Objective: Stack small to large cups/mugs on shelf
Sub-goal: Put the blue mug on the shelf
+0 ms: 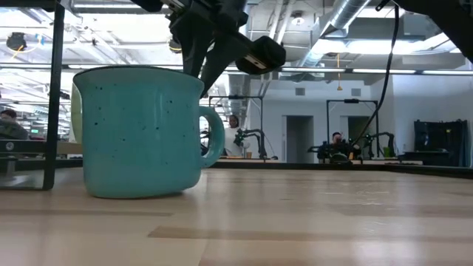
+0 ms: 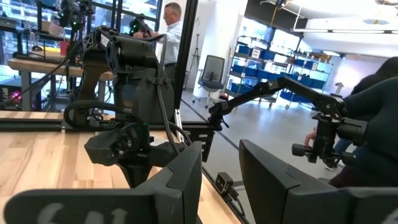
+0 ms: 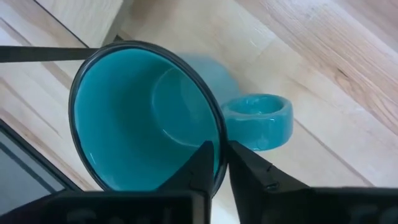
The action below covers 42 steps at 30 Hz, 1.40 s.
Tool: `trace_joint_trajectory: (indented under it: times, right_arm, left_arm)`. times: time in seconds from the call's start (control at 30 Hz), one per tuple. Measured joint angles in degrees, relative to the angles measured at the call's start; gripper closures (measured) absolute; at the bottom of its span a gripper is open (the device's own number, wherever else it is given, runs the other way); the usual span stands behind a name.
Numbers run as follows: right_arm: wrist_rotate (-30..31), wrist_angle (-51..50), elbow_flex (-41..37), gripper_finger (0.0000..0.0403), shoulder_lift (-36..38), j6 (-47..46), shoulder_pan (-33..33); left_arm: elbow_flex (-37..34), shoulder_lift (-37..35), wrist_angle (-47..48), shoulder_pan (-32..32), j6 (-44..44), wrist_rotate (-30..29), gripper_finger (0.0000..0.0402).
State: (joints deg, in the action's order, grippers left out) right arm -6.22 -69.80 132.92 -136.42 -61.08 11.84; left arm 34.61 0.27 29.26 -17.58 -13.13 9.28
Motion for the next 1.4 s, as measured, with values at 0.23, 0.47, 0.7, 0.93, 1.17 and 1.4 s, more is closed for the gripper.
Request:
trace_joint_trajectory:
  times: [0.23, 0.47, 0.7, 0.93, 1.17, 1.4]
  right_arm:
    - [-0.22, -0.5, 0.0, 0.028, -0.02, 0.45, 0.0]
    - [1.63, -0.46, 0.0, 0.0239, -0.02, 6.9, 0.0]
    - [3.26, -0.47, 0.0, 0.0221, 0.03, 10.14, -0.72]
    - [3.71, 0.06, 2.01, 0.0219, 1.76, 15.49, -2.12]
    - [3.59, -0.35, 1.92, 0.0223, 5.59, 35.12, -4.03]
    - [3.28, -3.65, 1.9, 0.0221, 6.58, 55.5, -4.76]
  left_arm:
    - [0.0, 0.0, 0.01, 0.0, 0.02, -0.01, 0.0304]
    - [0.0, 0.0, 0.0, 0.0, 0.04, -0.02, 0.0304]
    - [0.0, 0.0, 0.02, -0.02, 0.04, -0.02, 0.0304]
    - [0.02, 0.0, 0.04, 0.0, 0.04, -0.02, 0.0304]
    - [0.03, -0.02, 1.22, 0.0, 0.02, -0.18, 0.0304]
    - [0.04, 0.09, 1.42, 0.0, -0.02, -1.58, 0.0304]
